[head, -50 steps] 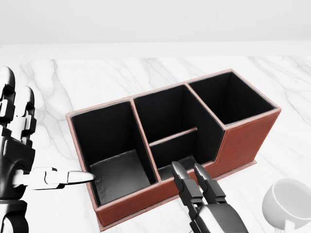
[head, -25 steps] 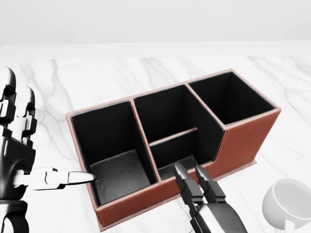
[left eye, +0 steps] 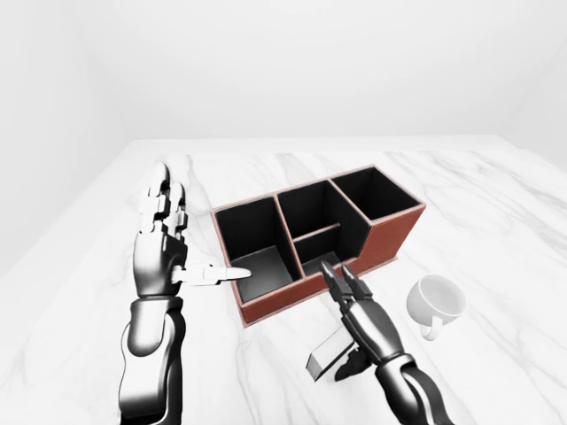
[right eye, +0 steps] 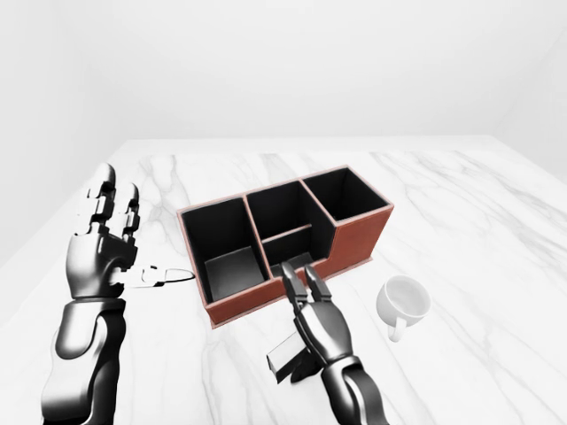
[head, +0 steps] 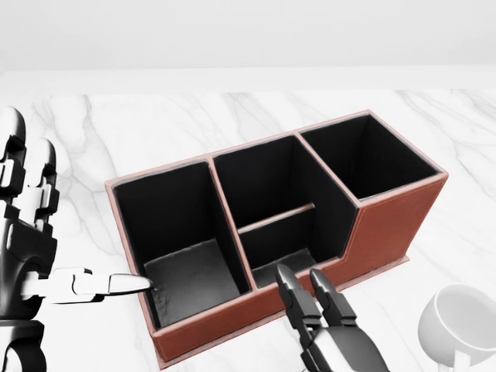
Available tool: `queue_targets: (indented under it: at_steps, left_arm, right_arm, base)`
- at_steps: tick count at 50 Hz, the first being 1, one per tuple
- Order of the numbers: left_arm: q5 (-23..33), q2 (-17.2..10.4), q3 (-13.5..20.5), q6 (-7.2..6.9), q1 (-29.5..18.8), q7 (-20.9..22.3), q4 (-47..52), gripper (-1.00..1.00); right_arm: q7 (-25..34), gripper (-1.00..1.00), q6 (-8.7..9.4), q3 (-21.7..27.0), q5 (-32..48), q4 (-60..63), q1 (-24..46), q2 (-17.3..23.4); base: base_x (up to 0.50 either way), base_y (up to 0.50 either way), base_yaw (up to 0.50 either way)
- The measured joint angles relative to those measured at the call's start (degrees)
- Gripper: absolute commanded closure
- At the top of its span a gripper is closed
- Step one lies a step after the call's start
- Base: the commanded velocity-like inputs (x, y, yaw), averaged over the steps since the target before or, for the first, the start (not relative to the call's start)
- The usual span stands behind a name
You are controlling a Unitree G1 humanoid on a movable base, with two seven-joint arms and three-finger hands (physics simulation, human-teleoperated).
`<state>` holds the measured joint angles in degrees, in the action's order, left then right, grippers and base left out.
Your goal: Pick up the book and place it in the front compartment of the caddy.
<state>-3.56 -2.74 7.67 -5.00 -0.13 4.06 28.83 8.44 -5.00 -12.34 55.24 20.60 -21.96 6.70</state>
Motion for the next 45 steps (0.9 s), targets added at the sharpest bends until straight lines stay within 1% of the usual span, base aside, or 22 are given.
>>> queue_targets:
  at_steps: [45]
  left_arm:
    - [0.0, 0.0, 0.0, 0.0, 0.0, 0.0, -0.1, -1.0]
  right_arm:
    - [-2.6, -1.0, 0.0, -1.5, 0.8, -3.7, 0.0, 0.6]
  base:
    - [0.0, 0.0, 0.0]
